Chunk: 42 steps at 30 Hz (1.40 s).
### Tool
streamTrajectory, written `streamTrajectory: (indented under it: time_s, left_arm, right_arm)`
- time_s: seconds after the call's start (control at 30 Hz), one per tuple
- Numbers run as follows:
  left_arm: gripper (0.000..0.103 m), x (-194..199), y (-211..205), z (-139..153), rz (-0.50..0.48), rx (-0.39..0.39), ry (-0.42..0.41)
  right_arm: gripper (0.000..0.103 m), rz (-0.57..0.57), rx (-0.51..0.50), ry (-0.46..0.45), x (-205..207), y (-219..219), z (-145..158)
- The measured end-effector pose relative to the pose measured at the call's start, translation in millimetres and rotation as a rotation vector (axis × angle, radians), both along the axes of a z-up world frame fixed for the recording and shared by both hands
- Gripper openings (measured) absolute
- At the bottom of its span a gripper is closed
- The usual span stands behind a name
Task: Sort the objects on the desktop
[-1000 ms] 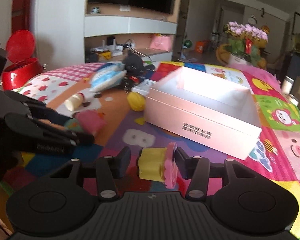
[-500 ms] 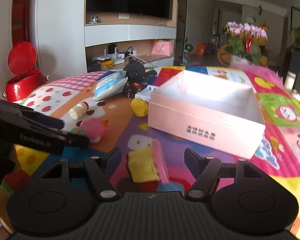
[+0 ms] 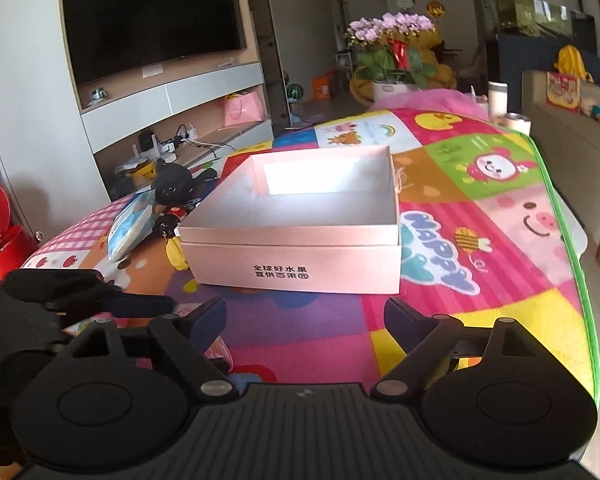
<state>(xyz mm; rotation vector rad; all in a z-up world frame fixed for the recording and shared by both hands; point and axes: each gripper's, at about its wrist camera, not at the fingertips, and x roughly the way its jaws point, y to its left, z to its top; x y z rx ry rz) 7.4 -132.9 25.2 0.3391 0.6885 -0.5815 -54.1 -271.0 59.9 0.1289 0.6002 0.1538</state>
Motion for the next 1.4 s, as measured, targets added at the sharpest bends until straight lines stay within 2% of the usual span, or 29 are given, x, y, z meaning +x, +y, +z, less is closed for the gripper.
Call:
streamTrajectory:
  time_s: [0.07, 0.17, 0.27, 0.47, 0.6, 0.73, 0.93, 1.0, 1.07, 1.17, 1.2, 1.27, 1.4]
  left_arm:
    - [0.061, 0, 2, -2, 0.016, -0.013, -0.008]
    - [0.061, -13, 13, 7, 0.031, -0.086, -0.068]
    - [0.061, -28, 25, 8, 0.043, -0.122, -0.104]
    - [0.060, -32, 37, -8, 0.083, -0.103, -0.032]
    - [0.060, -23, 35, -2, 0.087, -0.129, -0.060]
    - [0.060, -13, 32, 0, 0.115, -0.122, -0.072]
    - [0.063, -8, 49, 8, 0.173, -0.141, -0.076]
    - [0.071, -1, 57, 9, 0.183, -0.163, -0.036]
    - [0.071, 5, 59, 7, 0.176, -0.171, 0.007]
    - [0.063, 12, 54, 1, 0.178, -0.173, 0.035]
    - [0.050, 13, 52, 0, 0.175, -0.185, 0.048]
    - [0.050, 16, 49, 0, 0.183, -0.225, 0.089]
    - [0.049, 22, 56, 3, 0.179, -0.399, 0.260]
  right_arm:
    - [0.087, -0.010, 0.003, 0.000, -2, -3, -1]
    - [0.090, -0.025, -0.010, -0.010, -4, -5, -1]
    - [0.092, -0.033, -0.021, -0.007, -3, -5, -3]
    - [0.094, -0.004, -0.016, 0.005, 2, 5, -8]
    - [0.094, 0.012, -0.024, 0.001, 4, 14, -7]
    - [0.097, 0.003, -0.037, -0.022, 1, 14, -2]
    - [0.099, -0.008, -0.069, -0.035, -2, 12, -3]
    - [0.099, -0.010, -0.059, -0.027, 0, 11, -5]
    - [0.099, -0.006, -0.051, -0.022, 1, 13, -7]
    - [0.099, 0.005, -0.047, -0.019, 1, 17, -10]
    - [0.099, 0.008, -0.047, -0.020, 1, 18, -10]
    - [0.099, 0.012, -0.053, -0.024, -1, 19, -11]
    - [0.100, -0.006, -0.052, -0.039, -5, 13, -9]
